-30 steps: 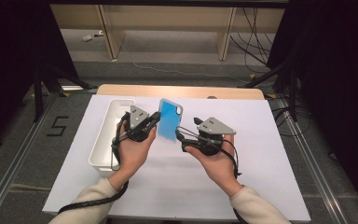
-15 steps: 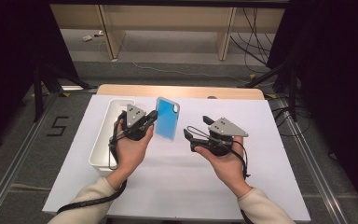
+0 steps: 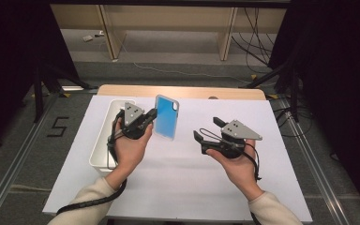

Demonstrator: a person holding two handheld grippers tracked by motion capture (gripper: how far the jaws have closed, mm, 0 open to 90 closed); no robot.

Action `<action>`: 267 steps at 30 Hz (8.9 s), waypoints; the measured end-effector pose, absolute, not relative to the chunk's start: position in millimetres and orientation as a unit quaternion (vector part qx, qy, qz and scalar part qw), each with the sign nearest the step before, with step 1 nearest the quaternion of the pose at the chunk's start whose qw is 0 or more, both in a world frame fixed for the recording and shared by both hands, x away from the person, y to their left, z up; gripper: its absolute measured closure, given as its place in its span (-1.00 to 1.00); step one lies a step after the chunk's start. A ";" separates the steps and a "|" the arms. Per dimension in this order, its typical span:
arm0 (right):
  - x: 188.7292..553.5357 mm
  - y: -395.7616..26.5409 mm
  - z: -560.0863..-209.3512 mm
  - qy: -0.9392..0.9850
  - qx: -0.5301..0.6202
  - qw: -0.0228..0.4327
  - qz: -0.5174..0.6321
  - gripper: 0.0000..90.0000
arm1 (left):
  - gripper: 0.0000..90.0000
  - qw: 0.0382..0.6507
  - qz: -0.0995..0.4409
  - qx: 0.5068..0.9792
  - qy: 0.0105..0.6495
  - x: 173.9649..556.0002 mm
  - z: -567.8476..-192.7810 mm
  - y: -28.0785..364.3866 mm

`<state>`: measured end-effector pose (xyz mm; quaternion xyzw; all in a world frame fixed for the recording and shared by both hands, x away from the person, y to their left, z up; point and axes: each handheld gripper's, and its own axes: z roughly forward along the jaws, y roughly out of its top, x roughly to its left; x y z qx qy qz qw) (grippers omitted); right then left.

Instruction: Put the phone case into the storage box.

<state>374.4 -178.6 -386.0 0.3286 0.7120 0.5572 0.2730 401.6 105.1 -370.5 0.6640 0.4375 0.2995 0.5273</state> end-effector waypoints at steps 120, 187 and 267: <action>351.4 -227.9 -400.9 0.695 0.365 0.295 0.545 -0.61 | 0.96 0.497 0.372 0.581 0.526 438.3 -362.0 206.0; 337.9 -242.9 -403.1 0.692 0.370 0.295 0.545 -0.62 | 0.96 0.466 0.385 0.566 0.561 472.8 -369.0 230.3; 332.4 -250.1 -410.6 0.696 0.380 0.289 0.536 -0.62 | 0.96 0.431 0.379 0.580 0.579 509.1 -387.2 223.3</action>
